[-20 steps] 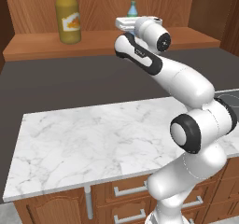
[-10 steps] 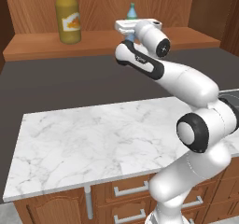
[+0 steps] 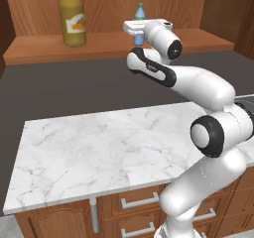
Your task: Sort all alcoholic drinks to one cabinet, and non-alcoholic drinks to the other.
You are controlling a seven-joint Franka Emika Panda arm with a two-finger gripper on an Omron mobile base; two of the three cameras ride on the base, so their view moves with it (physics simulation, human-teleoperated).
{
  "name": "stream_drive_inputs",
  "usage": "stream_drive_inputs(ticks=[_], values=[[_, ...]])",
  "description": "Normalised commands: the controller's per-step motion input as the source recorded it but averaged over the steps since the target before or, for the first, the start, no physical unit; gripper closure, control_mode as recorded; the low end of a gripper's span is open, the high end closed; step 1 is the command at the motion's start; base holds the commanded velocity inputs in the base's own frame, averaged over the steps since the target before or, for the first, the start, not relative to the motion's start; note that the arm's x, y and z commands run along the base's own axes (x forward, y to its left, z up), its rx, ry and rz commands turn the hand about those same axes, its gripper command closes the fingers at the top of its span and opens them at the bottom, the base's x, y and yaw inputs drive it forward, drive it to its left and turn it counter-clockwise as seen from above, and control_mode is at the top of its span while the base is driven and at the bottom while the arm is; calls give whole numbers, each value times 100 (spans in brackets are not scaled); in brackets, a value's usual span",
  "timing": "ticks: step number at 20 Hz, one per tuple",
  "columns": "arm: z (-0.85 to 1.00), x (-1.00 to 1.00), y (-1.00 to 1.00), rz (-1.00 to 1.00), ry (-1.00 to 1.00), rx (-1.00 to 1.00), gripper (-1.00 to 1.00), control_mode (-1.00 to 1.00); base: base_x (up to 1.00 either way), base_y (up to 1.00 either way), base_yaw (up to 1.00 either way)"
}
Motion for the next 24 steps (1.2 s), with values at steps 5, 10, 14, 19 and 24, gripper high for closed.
stream_drive_inputs(ticks=[5,10,14,19,24], values=[[2,-31,0,0,0,0,-100,-100,0,0,0],[19,-71,0,0,0,0,-100,-100,0,0,0],[34,-100,4,0,0,0,-100,-100,0,0,0],[34,-100,16,0,7,0,-100,-100,0,0,0],[21,-100,20,0,23,0,-100,-100,0,0,0]])
